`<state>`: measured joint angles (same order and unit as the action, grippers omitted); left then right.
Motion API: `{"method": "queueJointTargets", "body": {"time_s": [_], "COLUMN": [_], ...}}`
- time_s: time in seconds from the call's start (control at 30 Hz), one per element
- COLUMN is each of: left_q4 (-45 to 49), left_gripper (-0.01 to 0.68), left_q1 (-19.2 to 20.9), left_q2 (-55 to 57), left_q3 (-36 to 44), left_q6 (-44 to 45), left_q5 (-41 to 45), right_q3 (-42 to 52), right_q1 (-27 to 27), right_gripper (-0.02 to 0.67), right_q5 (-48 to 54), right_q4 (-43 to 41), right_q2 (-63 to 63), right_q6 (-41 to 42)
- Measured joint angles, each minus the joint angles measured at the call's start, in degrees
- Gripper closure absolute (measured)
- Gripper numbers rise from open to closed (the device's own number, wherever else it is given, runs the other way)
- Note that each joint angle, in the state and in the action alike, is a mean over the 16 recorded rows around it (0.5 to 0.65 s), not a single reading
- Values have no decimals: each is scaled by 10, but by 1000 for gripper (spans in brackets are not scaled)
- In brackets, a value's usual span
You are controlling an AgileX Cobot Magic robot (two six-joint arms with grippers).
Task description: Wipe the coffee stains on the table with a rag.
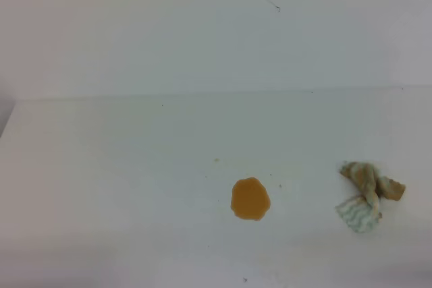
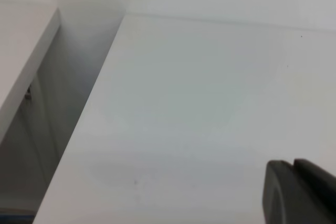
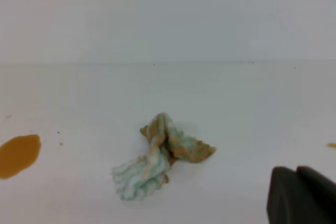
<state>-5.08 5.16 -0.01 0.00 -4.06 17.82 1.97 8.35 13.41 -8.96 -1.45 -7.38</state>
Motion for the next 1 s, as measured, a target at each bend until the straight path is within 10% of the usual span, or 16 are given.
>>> {"method": "queueJointTargets", "body": {"time_s": [1.0], "left_q4": [0], "left_gripper": [675], "left_q1": [0], "left_q2": [0], "left_q3": [0], "left_q6": [0], "left_q5": [0], "right_q3": [-7], "right_q1": [0], "right_gripper": [652], "right_q5": [-236], "right_q4": [19], "right_q2": [0], "right_q6": [8]}}
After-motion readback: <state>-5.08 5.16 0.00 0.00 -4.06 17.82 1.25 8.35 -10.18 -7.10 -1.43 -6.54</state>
